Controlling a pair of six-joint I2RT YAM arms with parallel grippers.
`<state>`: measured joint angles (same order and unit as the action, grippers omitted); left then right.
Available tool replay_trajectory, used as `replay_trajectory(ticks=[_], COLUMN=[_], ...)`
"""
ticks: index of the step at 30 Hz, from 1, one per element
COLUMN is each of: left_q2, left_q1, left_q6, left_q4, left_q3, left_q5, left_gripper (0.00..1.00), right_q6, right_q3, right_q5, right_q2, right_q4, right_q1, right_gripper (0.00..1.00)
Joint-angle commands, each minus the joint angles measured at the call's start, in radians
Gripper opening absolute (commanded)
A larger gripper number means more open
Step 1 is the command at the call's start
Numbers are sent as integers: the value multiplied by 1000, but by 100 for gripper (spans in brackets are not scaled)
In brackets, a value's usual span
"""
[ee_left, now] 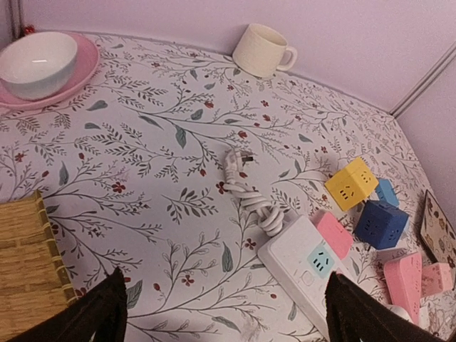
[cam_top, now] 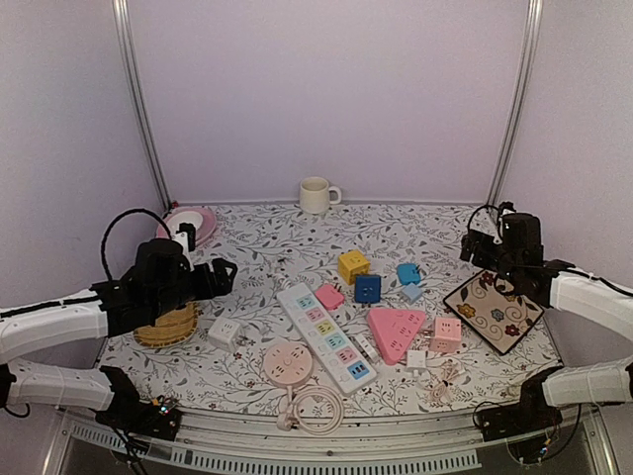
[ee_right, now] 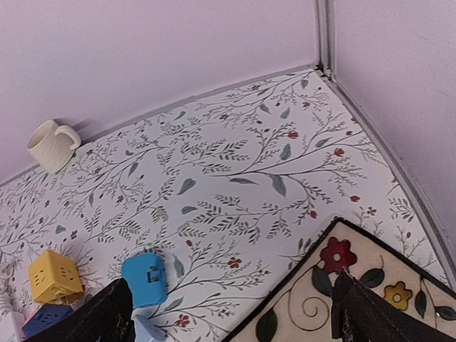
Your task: Pull the plug off the socket
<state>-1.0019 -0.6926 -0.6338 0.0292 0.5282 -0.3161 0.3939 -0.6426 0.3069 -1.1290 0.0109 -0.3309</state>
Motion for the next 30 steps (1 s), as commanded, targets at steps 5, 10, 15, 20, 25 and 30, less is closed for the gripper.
replay_trajectory(ticks=[5,10,15,20,25,30], left_q2=[-11,-64,-84,-77,-90,-93], left_q1=[143,182,209,234,255,265], left_q6=[13,12,33,73,108,178], left_q4=[45,17,-38,-100,-157,-233], left_q3=[18,-8,-50,-78,-88,-107], left_q5=[0,-37,-49,-52,-47,-40], left_gripper=[97,97,97,97,97,97], right_q6=[-69,-109,-145,-226,-303,-400], right_q3=[133,247,367,410,421,423], right_q5=[66,194,222,153,9,-148], right_q2=[18,-73,-147,-193,-204,-238], right_q4=[-269,-594,-909,-1050,-1110,-1179], right_q1=[235,276,277,276,275,275], right_gripper=[99,99,99,99,99,99])
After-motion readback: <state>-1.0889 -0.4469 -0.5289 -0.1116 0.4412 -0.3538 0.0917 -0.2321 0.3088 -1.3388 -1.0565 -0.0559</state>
